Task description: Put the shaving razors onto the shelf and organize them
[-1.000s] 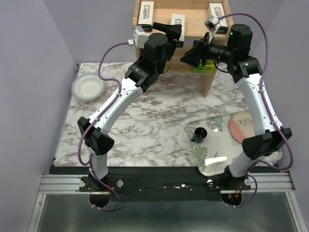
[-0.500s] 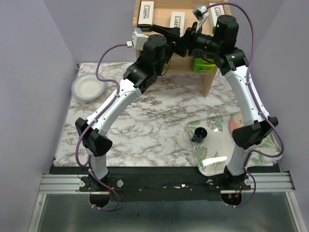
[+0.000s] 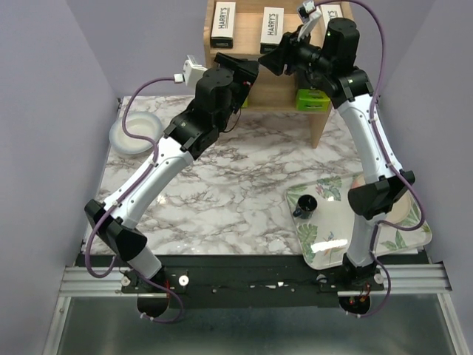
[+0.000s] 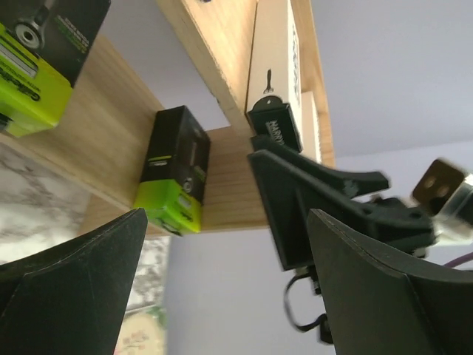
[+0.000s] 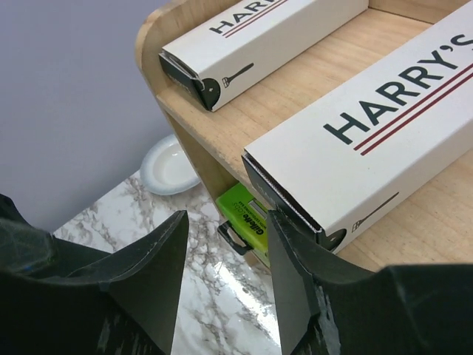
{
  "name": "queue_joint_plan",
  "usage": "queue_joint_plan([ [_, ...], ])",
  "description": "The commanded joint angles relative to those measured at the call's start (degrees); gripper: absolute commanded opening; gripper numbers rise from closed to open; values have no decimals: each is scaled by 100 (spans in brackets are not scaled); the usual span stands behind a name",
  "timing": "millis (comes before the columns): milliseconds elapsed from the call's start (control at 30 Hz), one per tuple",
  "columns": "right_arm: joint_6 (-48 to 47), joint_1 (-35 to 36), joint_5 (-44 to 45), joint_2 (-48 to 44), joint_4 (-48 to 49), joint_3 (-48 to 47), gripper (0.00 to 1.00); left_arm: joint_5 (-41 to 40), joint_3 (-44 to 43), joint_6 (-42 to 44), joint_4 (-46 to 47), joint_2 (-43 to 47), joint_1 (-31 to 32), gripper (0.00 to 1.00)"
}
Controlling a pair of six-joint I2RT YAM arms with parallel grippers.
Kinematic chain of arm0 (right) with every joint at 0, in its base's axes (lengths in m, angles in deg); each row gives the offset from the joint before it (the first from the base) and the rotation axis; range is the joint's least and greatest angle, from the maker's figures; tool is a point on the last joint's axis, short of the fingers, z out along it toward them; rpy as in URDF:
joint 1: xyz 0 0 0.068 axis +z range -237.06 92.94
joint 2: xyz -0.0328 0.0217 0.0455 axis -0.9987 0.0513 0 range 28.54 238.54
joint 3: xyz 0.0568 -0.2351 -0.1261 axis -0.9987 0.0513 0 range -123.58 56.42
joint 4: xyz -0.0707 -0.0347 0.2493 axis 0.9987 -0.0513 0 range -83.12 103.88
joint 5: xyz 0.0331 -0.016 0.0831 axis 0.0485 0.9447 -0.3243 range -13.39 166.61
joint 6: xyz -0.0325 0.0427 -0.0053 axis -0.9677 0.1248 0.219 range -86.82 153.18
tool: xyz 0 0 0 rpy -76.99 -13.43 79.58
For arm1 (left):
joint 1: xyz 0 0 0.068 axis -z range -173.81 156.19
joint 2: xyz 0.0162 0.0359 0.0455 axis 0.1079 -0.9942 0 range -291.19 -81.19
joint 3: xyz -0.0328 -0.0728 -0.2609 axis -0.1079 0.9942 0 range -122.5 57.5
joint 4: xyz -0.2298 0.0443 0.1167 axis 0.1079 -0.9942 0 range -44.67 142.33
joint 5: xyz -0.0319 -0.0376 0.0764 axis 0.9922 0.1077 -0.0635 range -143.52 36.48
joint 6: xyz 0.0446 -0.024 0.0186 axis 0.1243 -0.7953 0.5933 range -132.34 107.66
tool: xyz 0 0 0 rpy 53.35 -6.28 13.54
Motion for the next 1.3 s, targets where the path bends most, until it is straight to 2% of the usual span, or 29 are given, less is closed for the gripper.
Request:
queue_joint_plan([
  [0,-211,1,-400,-86,17,-185,57,665,556,1757,867,454,-26,99],
  [67,-325,9,-613,-410,-80,86,58,1132,759,2749,1649,613,-34,99],
  [133,-519,1,-780,-692,-168,298,59,1534,1137,3393,2211,859,-26,99],
  [233,-826,1,-580,-1219,-326,711,60,2010,1532,4492,2977,1070,-26,97],
  [300,-1177,9,-264,-1578,-283,973,60,2397,1918,5324,3601,1236,-26,85],
  [333,-1213,9,-105,-1746,-143,1141,58,2477,2025,5565,3786,1272,-43,76],
  [367,-1222,9,44,-1922,406,1395,55,2512,2095,5689,4022,1290,-35,51],
  [400,-1170,1,376,-2097,795,2189,52,2487,2157,5768,4094,1299,-35,40],
  [433,-1118,1,527,-2552,1260,2623,42,2469,2192,5952,4199,1290,-35,30],
  [467,-1065,9,677,-2739,2195,3115,34,2495,2227,6067,4418,1264,-35,8],
  [500,-942,9,1000,-2897,2474,3459,27,2530,2158,6268,4472,1168,-35,0],
  [533,-906,9,1160,-2977,2799,3767,13,2522,2123,6548,4508,1106,-26,0],
  [600,-582,9,1624,-2838,2654,3631,1,2347,1974,6814,4596,905,-26,0],
  [633,-459,9,1836,-2742,2549,3377,0,2233,1921,6911,4613,834,-17,0],
  [700,-283,9,2328,-2574,2574,3366,0,2022,1789,7218,4692,606,-17,0],
  [900,-273,9,2804,-2232,2653,3155,1,1564,1543,7562,4894,157,-26,0],
  [1267,-150,9,2911,-1819,2767,2927,1,492,989,7755,5018,-485,-17,0],
])
